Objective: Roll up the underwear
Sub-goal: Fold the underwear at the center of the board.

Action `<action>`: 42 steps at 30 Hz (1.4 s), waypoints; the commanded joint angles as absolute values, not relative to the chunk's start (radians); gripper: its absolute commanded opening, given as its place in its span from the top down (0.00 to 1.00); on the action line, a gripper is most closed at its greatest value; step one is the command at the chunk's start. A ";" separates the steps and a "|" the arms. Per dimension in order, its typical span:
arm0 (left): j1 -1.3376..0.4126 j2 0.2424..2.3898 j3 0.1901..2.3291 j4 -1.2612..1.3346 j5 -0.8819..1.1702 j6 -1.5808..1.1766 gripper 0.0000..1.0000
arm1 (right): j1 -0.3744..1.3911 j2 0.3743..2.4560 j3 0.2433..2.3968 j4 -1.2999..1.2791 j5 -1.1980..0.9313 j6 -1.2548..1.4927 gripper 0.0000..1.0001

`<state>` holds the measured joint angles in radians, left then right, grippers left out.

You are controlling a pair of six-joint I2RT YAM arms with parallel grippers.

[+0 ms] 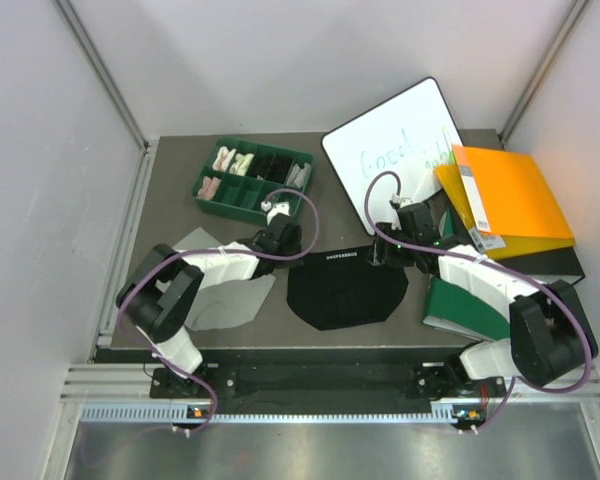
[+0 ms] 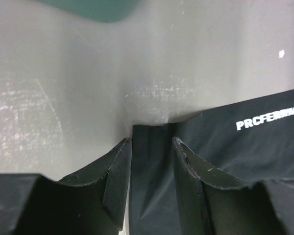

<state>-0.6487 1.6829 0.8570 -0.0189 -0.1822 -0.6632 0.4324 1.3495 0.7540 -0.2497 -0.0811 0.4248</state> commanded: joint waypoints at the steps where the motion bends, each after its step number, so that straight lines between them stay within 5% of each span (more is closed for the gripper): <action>1: -0.676 1.715 0.880 -0.184 -0.317 -0.643 0.56 | 0.445 1.333 0.741 -0.210 -0.098 0.437 0.43; 21: -0.690 1.755 0.900 -0.172 -0.322 -0.657 0.61 | 0.445 1.319 0.729 -0.212 -0.107 0.443 0.42; 42: -0.690 1.767 0.858 -0.157 -0.241 -0.644 1.00 | 0.587 1.305 0.700 -0.129 -0.089 0.509 0.42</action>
<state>-0.6880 1.7329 0.9192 -0.0952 -0.3256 -0.6514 0.5163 1.3354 0.7063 -0.2230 -0.0994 0.4652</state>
